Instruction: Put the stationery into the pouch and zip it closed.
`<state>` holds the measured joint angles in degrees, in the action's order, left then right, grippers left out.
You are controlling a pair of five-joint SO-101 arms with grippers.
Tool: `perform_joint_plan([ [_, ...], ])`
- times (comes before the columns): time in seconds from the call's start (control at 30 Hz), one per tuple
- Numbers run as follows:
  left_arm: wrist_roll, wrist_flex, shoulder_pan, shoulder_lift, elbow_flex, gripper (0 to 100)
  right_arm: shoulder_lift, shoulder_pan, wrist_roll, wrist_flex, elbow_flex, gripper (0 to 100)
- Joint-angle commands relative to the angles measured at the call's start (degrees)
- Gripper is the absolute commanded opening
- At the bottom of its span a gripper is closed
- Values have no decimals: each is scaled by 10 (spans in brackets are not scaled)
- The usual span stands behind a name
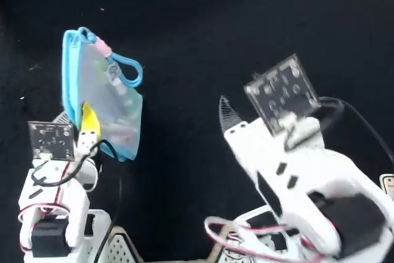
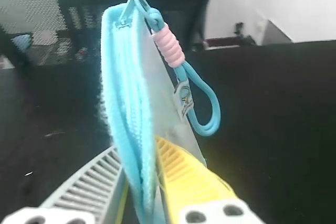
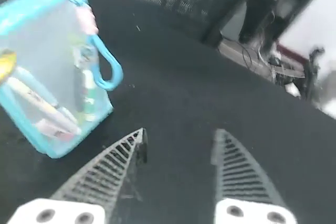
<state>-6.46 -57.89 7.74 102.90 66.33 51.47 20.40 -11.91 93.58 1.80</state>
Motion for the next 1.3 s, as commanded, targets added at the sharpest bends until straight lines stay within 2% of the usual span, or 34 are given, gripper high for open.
perform_joint_plan([
  [0.0,4,54,57,-1,-66,30,-3,-73,4,-16,-57,25],
  [0.17,2,98,101,-2,-98,30,29,-140,0,-18,-160,13],
  [0.3,1,107,95,-4,-95,30,127,-176,-1,-66,-294,11],
  [0.47,-2,114,28,-62,-46,30,277,-189,-7,-159,-496,11],
  [0.67,-4,194,-3,-210,-20,30,387,-199,-21,-215,-668,11],
  [0.8,9,223,-56,-331,-50,30,404,-199,-20,-243,-705,11],
  [1.0,9,201,-126,-491,-125,30,405,-199,-17,-290,-778,11],
  [1.27,25,204,-206,-570,-162,52,408,-199,-20,-339,-848,11],
])
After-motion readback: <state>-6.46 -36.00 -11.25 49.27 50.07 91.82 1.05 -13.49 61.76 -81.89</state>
